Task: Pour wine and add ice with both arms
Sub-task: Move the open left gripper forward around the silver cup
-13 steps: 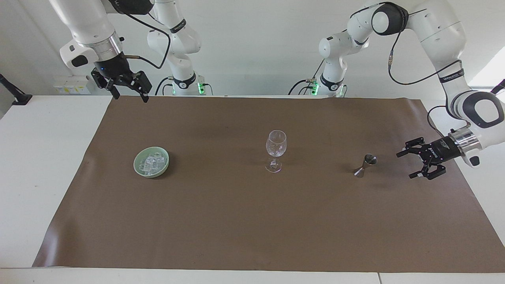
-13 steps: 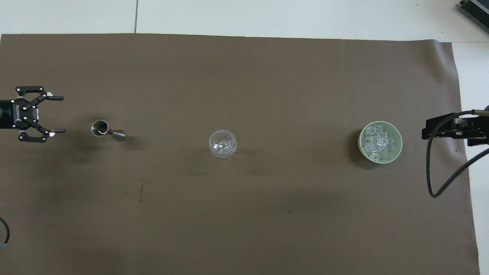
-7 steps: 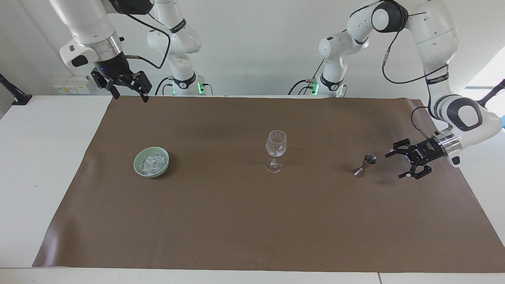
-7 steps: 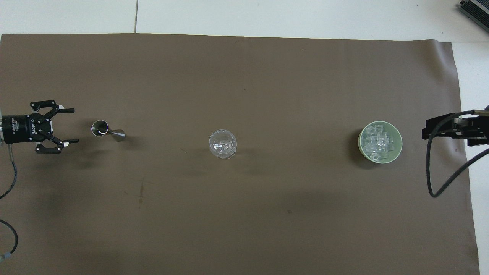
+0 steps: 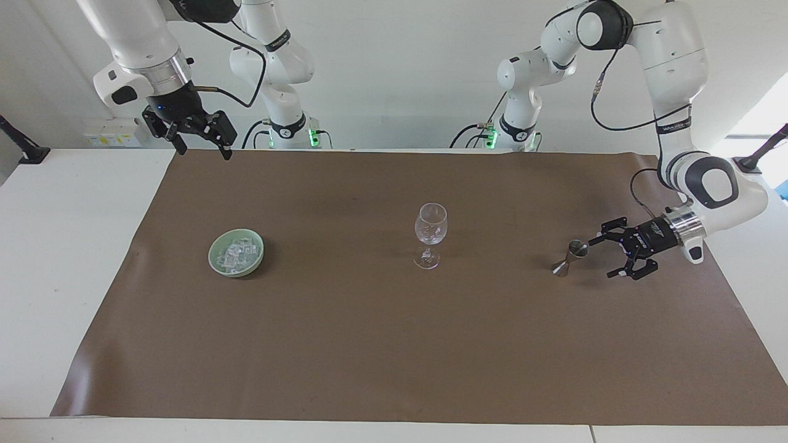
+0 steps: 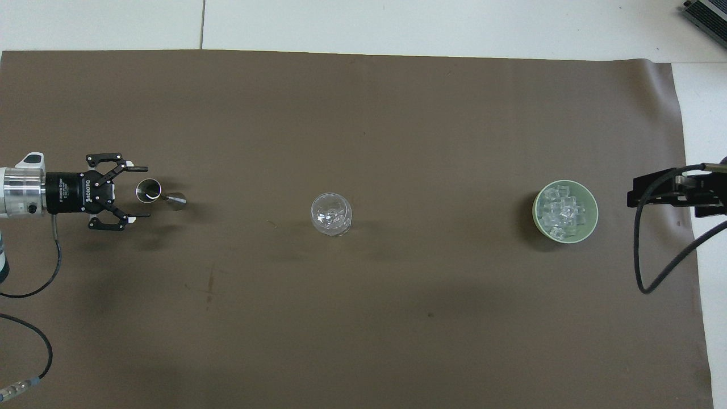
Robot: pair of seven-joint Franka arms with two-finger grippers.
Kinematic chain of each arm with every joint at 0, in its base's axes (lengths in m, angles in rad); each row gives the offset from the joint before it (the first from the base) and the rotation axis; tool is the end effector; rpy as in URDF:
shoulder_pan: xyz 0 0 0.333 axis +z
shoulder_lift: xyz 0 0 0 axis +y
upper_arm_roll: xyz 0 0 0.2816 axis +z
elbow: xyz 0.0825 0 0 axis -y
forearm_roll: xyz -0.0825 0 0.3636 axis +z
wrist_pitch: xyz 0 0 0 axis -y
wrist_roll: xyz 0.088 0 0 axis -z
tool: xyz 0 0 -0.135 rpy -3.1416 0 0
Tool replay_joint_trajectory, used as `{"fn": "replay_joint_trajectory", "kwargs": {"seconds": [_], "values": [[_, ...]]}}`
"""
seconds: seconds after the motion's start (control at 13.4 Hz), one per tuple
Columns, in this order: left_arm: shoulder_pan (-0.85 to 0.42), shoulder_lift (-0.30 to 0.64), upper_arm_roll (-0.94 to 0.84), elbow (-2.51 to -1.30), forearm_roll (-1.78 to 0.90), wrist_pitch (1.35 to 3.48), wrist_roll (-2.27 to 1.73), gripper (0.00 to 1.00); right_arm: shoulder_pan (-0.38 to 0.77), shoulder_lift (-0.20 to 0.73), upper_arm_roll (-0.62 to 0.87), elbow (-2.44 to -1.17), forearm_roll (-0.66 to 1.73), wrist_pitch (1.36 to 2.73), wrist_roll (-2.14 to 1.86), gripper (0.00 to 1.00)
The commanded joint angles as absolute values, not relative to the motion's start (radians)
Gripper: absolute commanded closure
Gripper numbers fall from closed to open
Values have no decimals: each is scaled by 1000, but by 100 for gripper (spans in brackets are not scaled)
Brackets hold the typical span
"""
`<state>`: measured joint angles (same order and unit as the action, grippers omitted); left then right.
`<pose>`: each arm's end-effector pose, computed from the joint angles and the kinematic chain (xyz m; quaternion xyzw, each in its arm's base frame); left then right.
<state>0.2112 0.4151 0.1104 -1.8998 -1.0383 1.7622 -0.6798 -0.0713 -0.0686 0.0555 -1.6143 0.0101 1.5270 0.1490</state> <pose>0.5579 0.0791 0.2496 0.6346 0.6031 -0.3046 0.3751 0.5099 -0.0058 0.5745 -0.9966 0.0822 0.0096 0.0025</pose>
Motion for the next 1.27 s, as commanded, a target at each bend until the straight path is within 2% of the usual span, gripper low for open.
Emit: {"fn": "replay_joint_trajectory", "kwargs": {"seconds": [0.0,1.19], "values": [[192,364,118,-1999,-1094,1842,-614,0,-75,-84,57,-1631,11,1517,126,0],[207,377,118,-2095,-1253,1799,-552,0,-75,-84,57,-1631,11,1519,126,0]]}}
